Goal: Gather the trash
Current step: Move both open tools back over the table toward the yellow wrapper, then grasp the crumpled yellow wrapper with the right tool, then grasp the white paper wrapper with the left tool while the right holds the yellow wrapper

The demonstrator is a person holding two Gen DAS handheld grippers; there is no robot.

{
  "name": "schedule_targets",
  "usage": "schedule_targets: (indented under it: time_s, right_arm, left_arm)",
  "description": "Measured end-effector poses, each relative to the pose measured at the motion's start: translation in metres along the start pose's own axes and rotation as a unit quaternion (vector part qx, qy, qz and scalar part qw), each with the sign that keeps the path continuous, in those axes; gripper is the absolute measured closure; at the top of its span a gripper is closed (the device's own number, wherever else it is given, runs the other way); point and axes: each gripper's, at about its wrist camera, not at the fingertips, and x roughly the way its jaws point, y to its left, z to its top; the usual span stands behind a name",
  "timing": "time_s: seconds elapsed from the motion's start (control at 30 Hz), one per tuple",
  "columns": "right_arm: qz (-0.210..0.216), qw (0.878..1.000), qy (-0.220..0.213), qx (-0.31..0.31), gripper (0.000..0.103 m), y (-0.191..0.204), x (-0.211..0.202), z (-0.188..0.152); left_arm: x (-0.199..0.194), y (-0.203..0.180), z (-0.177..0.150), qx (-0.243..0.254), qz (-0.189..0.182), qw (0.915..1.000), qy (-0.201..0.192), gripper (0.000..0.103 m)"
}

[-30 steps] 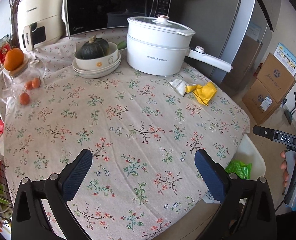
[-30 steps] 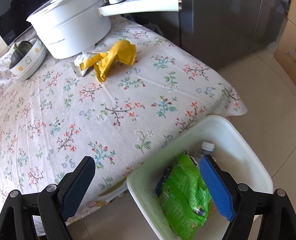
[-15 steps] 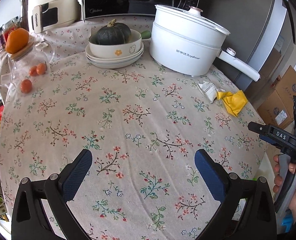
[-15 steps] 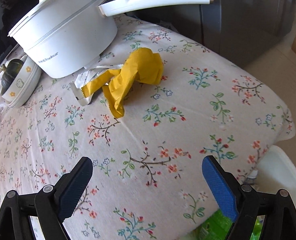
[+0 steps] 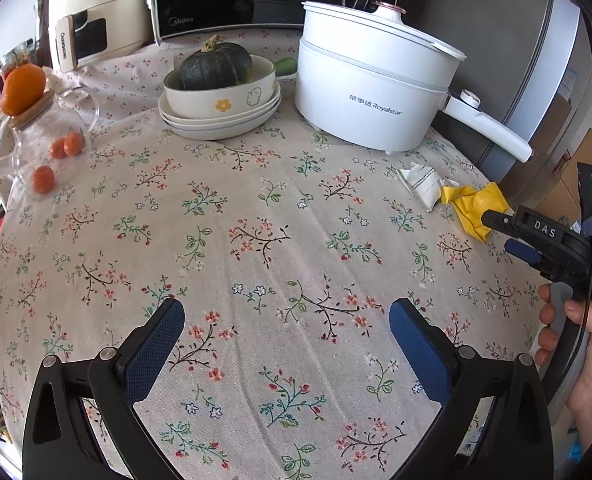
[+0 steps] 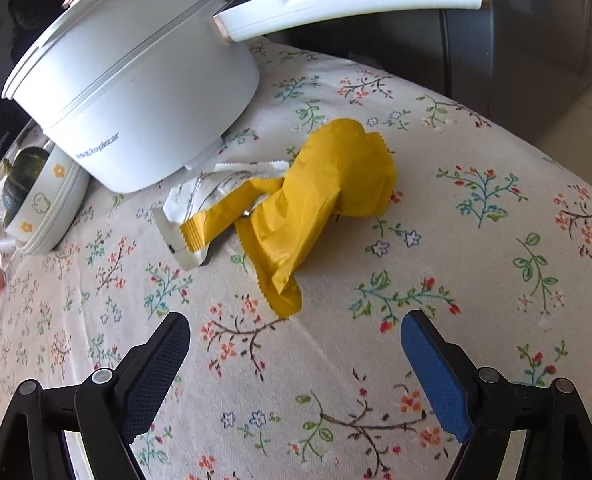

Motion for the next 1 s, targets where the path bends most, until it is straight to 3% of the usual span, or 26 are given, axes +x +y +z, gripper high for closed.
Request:
schedule_targets:
  time_s: [0.07,0.17,0.27,0.3,0.37,0.5,0.83,0.93,1.0]
  right_arm:
    - [-0.001,1.000,-0.009,0.011,0.022,-0.003,0.002,0.006]
    - [0.008,1.000,-0.012,0.028,0.040,-0.008,0.009,0.015]
    - [0.024,0.999,-0.008,0.023,0.069,-0.010,0.016,0.021]
    - [0.033,0.999,-0.005,0.014,0.093,-0.010,0.017,0.023]
    - [0.053,0.999,0.009,0.000,0.096,-0.011,0.017,0.024]
    - [0.049,0.997,0.006,-0.054,0.098,-0.016,-0.007,0.031]
    - [0.029,0.996,0.003,-0.089,0.098,-0.083,-0.058,0.027]
    - [0.021,0.996,0.003,-0.084,0.098,-0.101,-0.063,0.026]
    - [0.018,0.997,0.003,-0.080,0.098,-0.110,-0.066,0.025]
  left_arm:
    - [0.003,-0.007,-0.001,0.014,-0.003,0.9999,0.007,0.000]
    - [0.007,-0.021,-0.002,0.047,-0.005,0.9987,0.016,0.000]
    - [0.017,-0.037,0.005,0.082,-0.018,0.9961,0.027,0.000]
    - [0.024,-0.043,0.008,0.095,-0.025,0.9945,0.037,0.000]
    - [0.038,-0.058,0.017,0.120,-0.036,0.9910,0.047,0.000]
    - [0.058,-0.090,0.040,0.145,-0.057,0.9874,0.025,0.003]
    - [0.107,-0.161,0.083,0.225,-0.098,0.9688,-0.035,0.015]
    - [0.126,-0.168,0.090,0.233,-0.111,0.9655,-0.033,0.024]
    - [0.145,-0.170,0.093,0.236,-0.108,0.9658,-0.005,0.042]
